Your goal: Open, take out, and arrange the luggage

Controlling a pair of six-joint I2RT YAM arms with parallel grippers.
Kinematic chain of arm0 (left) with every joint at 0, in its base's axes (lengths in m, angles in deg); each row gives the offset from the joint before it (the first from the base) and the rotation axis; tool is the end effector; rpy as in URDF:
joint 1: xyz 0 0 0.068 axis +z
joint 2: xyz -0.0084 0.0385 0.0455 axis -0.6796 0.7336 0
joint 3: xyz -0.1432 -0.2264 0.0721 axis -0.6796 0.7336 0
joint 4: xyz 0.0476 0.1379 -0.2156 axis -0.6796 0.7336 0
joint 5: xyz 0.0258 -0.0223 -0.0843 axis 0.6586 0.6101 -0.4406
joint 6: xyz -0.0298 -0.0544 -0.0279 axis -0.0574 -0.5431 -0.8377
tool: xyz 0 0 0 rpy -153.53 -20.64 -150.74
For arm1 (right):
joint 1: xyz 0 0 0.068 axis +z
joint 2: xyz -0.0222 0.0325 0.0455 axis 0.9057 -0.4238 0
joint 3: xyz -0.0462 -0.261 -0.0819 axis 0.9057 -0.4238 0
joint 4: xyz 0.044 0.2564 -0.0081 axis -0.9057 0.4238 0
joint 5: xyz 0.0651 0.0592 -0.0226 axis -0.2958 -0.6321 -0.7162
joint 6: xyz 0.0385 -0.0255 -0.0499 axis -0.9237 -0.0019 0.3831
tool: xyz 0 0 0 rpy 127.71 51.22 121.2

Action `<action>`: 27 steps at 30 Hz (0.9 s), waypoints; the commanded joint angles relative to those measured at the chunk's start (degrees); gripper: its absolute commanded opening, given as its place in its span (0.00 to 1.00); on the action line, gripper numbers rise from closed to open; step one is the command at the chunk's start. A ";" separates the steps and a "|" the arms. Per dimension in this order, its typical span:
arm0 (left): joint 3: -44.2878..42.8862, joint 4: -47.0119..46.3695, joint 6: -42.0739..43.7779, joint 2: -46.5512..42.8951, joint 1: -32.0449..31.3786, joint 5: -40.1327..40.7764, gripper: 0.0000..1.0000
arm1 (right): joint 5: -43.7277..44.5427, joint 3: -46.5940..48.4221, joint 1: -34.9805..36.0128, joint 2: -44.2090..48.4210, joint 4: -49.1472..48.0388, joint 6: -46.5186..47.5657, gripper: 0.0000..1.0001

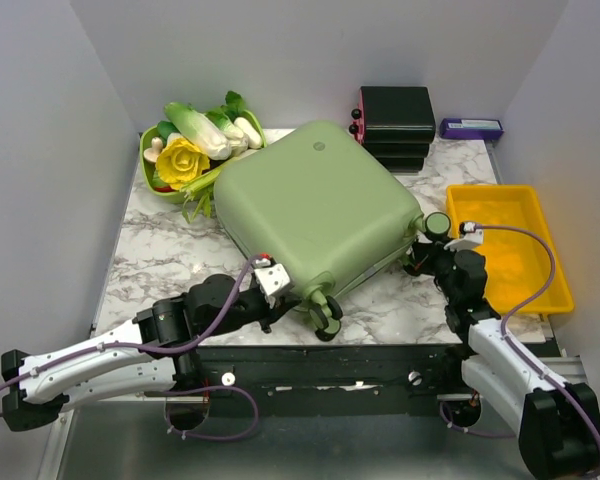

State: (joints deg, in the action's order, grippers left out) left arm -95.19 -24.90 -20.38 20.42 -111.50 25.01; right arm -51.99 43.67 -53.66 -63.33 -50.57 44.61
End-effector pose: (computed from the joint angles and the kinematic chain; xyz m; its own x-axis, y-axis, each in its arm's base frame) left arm 0.0645 -0.1547 0.3025 -0.2094 0.2122 -0.9545 0.8869 0.4524 -0.0940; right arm 0.1876 0.0328 0.1838 -0.2545 0.4105 -0.8756 -0.0009 0.9053 0.4247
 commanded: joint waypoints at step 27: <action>-52.76 62.87 -88.13 52.33 -18.85 32.35 0.99 | -20.79 2.51 -6.35 6.03 3.28 -0.26 0.01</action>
State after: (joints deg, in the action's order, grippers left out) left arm -143.69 18.68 -95.26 68.46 -130.21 52.27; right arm -67.53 45.66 -60.80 -59.57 -44.41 44.64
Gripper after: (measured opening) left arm 0.988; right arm 0.012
